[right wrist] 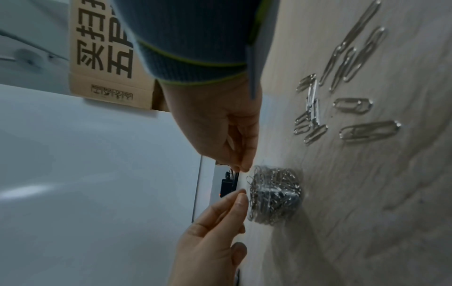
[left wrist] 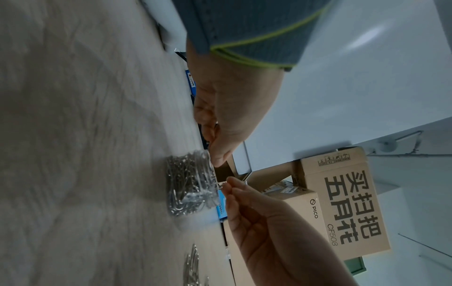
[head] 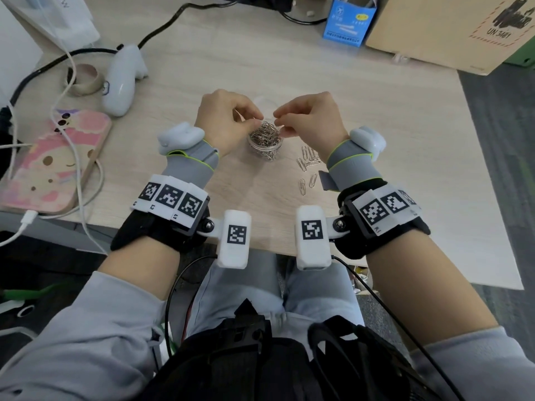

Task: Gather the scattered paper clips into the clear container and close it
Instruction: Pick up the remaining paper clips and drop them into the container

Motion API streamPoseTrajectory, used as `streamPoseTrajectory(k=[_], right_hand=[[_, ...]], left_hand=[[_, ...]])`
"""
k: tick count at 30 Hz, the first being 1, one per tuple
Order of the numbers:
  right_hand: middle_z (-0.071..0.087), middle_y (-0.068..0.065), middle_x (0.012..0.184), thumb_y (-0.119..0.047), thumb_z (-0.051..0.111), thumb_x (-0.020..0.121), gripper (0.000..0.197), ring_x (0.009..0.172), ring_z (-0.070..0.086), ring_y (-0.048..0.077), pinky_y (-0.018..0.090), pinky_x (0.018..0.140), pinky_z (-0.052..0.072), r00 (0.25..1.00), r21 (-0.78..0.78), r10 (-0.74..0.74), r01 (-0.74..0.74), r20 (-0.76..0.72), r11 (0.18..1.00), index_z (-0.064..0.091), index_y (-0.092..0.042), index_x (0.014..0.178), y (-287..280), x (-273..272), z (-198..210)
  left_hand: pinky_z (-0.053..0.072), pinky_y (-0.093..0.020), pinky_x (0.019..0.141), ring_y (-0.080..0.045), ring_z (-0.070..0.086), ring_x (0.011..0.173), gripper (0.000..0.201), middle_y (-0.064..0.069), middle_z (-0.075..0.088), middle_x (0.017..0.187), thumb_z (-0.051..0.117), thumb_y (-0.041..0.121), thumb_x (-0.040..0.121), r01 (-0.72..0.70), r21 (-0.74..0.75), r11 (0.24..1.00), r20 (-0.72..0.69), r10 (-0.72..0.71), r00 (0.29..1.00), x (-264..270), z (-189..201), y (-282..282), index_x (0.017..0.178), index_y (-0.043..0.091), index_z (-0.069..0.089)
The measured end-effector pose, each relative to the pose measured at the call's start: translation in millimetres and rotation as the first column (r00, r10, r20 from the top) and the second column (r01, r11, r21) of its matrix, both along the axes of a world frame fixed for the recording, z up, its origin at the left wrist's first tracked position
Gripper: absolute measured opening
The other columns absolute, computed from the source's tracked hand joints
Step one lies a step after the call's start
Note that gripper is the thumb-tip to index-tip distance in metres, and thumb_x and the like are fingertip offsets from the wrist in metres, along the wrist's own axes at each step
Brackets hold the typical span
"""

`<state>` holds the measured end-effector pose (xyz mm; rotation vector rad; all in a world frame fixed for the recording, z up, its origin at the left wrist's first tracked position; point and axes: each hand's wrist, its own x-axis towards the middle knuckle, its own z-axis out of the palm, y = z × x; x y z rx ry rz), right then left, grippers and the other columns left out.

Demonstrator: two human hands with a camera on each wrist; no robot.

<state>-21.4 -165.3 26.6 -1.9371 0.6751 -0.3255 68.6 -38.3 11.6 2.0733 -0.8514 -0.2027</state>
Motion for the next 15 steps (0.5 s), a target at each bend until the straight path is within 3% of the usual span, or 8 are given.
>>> streamPoseTrajectory(k=[3, 6, 9, 13, 15], right_hand=[[0.057, 0.0, 0.054, 0.0, 0.065, 0.072, 0.011, 0.041, 0.055, 0.005, 0.035, 0.07, 0.057, 0.999, -0.024, -0.049, 0.05, 0.015, 0.998, 0.07, -0.005, 0.08, 0, -2, -5], [0.053, -0.004, 0.052, -0.004, 0.072, 0.071, 0.008, 0.036, 0.051, 0.001, 0.027, 0.054, 0.051, 1.0, -0.053, -0.03, 0.03, -0.009, 0.998, 0.066, -0.008, 0.074, 5, -3, -9], [0.052, -0.005, 0.054, -0.01, 0.076, 0.07, 0.024, 0.032, 0.049, -0.001, 0.017, 0.045, 0.043, 0.999, -0.081, -0.034, 0.032, -0.016, 0.996, 0.055, -0.02, 0.062, 5, -3, -12], [0.052, -0.006, 0.054, -0.011, 0.071, 0.075, 0.025, 0.033, 0.052, -0.001, 0.019, 0.045, 0.044, 0.995, -0.058, -0.093, 0.095, 0.027, 0.994, 0.053, -0.021, 0.06, -5, -11, -12], [0.052, -0.008, 0.054, -0.01, 0.066, 0.077, 0.022, 0.041, 0.055, 0.001, 0.022, 0.052, 0.047, 0.99, -0.076, -0.137, 0.139, 0.035, 0.987, 0.055, -0.02, 0.061, -11, -17, -15]], left_hand=[[0.037, -0.017, 0.062, -0.003, 0.046, 0.057, 0.012, 0.002, 0.061, 0.074, 0.069, 0.019, 0.074, -0.01, 0.07, 0.998, 0.037, 0.007, 0.999, -1, -4, -1, 0.086, 0.017, 0.074], [0.037, -0.017, 0.061, -0.014, 0.049, 0.064, 0.013, 0.001, 0.06, 0.074, 0.069, 0.02, 0.075, -0.017, 0.081, 0.997, 0.045, 0.014, 0.999, -1, -4, -1, 0.087, 0.018, 0.074], [0.037, -0.016, 0.061, -0.014, 0.049, 0.062, 0.013, 0.001, 0.06, 0.073, 0.069, 0.02, 0.074, -0.006, 0.075, 0.997, 0.045, 0.003, 0.999, 0, -4, 1, 0.086, 0.017, 0.073], [0.038, -0.015, 0.063, -0.001, 0.046, 0.056, 0.013, 0.006, 0.057, 0.068, 0.068, 0.021, 0.075, -0.015, 0.038, 0.999, 0.02, 0.014, 1.0, -3, -3, 1, 0.086, 0.018, 0.072], [0.04, -0.018, 0.065, -0.001, 0.047, 0.057, 0.013, 0.01, 0.056, 0.067, 0.067, 0.023, 0.074, -0.012, 0.011, 1.0, 0.014, 0.012, 1.0, -7, 1, 0, 0.085, 0.018, 0.072]])
